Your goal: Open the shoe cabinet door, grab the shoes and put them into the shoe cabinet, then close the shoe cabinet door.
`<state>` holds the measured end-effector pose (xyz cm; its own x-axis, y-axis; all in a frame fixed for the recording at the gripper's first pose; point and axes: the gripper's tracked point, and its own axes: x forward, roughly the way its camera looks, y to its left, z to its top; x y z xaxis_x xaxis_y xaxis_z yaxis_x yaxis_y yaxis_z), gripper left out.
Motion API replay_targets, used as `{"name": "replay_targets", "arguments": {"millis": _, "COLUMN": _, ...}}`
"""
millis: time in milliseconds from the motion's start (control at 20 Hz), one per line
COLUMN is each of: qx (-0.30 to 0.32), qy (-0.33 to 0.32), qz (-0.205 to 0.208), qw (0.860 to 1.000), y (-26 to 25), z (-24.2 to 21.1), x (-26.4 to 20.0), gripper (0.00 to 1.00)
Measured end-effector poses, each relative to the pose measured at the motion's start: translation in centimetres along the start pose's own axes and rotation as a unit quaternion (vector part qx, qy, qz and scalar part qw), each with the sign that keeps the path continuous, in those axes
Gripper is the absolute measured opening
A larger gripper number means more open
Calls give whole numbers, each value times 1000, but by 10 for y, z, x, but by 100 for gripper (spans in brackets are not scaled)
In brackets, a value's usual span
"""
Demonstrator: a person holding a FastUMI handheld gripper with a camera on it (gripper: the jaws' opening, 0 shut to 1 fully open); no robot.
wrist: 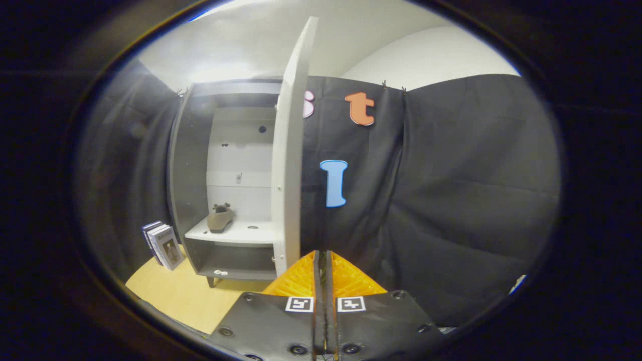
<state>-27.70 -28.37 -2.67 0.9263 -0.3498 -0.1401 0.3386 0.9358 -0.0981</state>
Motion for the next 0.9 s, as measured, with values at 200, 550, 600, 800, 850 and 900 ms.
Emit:
{"name": "replay_targets", "arguments": {"millis": 200, "qx": -5, "qy": -6, "qz": 26, "qw": 1000, "y": 42, "z": 3, "x": -23, "gripper": 3}}
{"name": "replay_targets", "arguments": {"millis": 550, "qx": -18, "qy": 0, "qz": 107, "qw": 994, "y": 144, "z": -8, "x": -36, "gripper": 4}}
{"name": "replay_targets", "arguments": {"millis": 600, "qx": -19, "qy": 6, "qz": 115, "qw": 993, "y": 158, "z": -13, "x": -34, "gripper": 4}}
{"name": "replay_targets", "arguments": {"millis": 800, "qx": -15, "qy": 34, "qz": 136, "qw": 990, "y": 201, "z": -37, "x": -18, "gripper": 4}}
{"name": "replay_targets", "arguments": {"millis": 850, "qx": -14, "qy": 42, "qz": 138, "qw": 989, "y": 209, "z": -45, "x": -14, "gripper": 4}}
{"name": "replay_targets", "arguments": {"millis": 900, "qx": -14, "qy": 53, "qz": 138, "qw": 989, "y": 216, "z": -54, "x": -8, "gripper": 4}}
